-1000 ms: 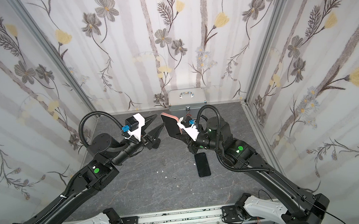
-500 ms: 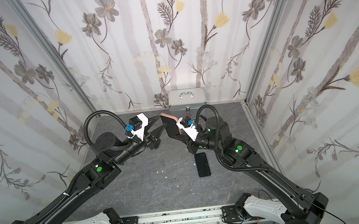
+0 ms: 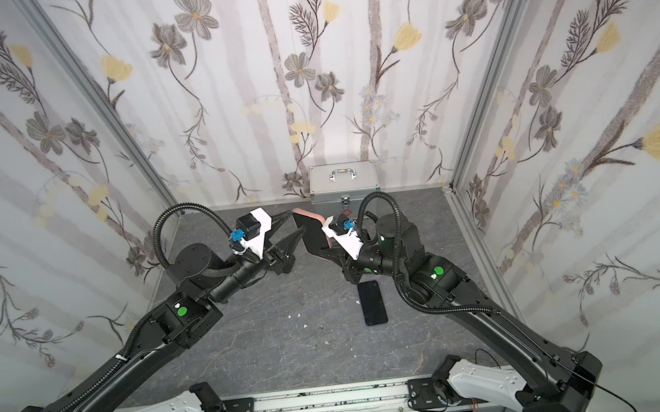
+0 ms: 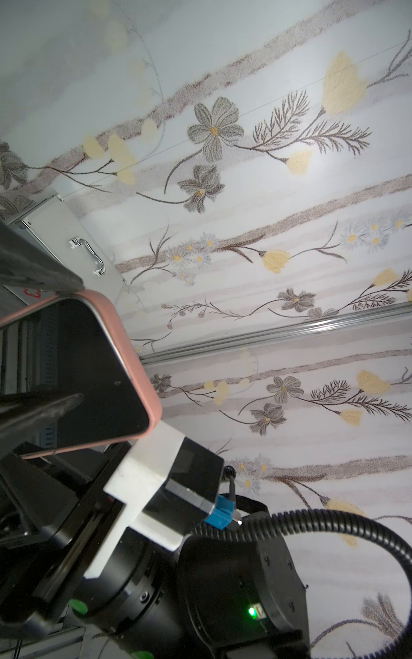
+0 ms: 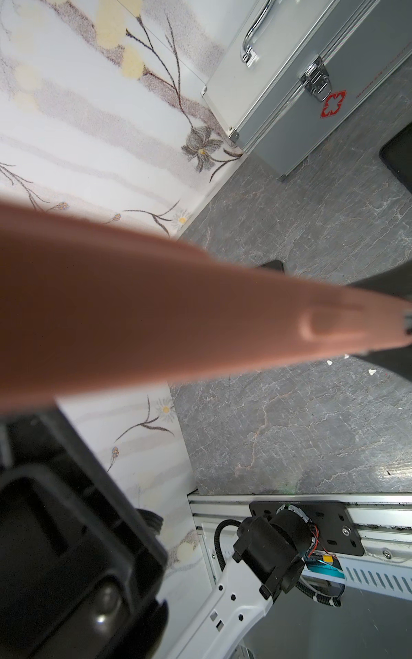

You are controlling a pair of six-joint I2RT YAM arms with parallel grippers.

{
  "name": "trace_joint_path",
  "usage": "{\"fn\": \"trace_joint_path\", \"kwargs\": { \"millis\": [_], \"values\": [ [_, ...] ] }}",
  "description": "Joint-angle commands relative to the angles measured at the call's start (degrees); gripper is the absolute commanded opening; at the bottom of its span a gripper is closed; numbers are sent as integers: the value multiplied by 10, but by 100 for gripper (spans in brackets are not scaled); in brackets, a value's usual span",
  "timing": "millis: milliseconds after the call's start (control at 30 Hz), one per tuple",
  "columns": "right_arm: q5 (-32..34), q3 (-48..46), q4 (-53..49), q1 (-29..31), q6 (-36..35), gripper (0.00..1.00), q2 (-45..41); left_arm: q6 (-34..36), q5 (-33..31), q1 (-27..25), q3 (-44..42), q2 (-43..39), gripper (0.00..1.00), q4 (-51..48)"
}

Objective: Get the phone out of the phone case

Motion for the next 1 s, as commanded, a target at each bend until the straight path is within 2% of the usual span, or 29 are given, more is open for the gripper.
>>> {"fn": "trace_joint_path", "kwargs": {
  "millis": [0,400,767,967],
  "values": [
    [-33,9,16,7,-27,0,5,7,3,0,-3,-2,46,13],
    [-33,13,6,26,-51,0,3,6,3,0,-8,-3,46,13],
    [-32,15,5,33,-51,0,-5,-14,49,-1,-14,-2,43,4],
    [16,19,12,29,-27,0,-3,-9,16,0,-25,-20,47,4]
  ]
}}
